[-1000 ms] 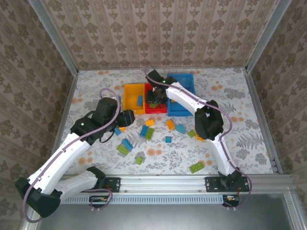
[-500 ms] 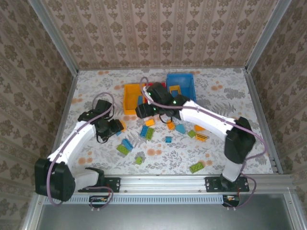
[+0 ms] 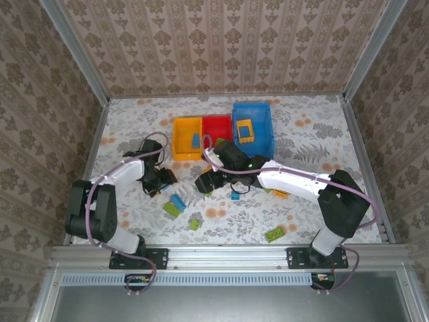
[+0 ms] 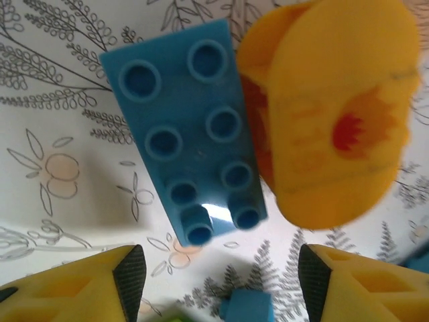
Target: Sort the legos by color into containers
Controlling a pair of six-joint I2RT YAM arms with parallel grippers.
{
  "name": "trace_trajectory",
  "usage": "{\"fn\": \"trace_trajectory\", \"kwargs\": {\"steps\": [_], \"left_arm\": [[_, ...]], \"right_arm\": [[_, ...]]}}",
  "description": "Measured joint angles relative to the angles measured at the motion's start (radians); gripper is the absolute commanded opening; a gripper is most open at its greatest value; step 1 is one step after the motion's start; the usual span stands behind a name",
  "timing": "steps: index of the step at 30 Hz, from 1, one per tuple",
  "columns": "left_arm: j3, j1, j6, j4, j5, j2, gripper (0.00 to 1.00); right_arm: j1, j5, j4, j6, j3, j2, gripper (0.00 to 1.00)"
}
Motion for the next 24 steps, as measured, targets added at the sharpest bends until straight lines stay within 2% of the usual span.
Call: {"fn": "trace_trajectory", "kwargs": {"steps": [11, 16, 24], "left_arm": [[0.000, 0.030, 0.058, 0.060, -0.039, 0.031, 0.54], [-0.003, 0.031, 0.083, 0.087, -0.055, 0.053, 0.37], [-0.035, 0.031, 0.084, 0.063, -0.098, -0.002, 0.22]], "right_arm": [[0.000, -0.015, 0.005, 0.000, 0.001, -0.005, 0.75], [0.000, -0.029, 0.008, 0.000, 0.015, -0.001, 0.75], [0.000, -0.051, 0.055, 0.003, 0.016, 0.000, 0.75]]}}
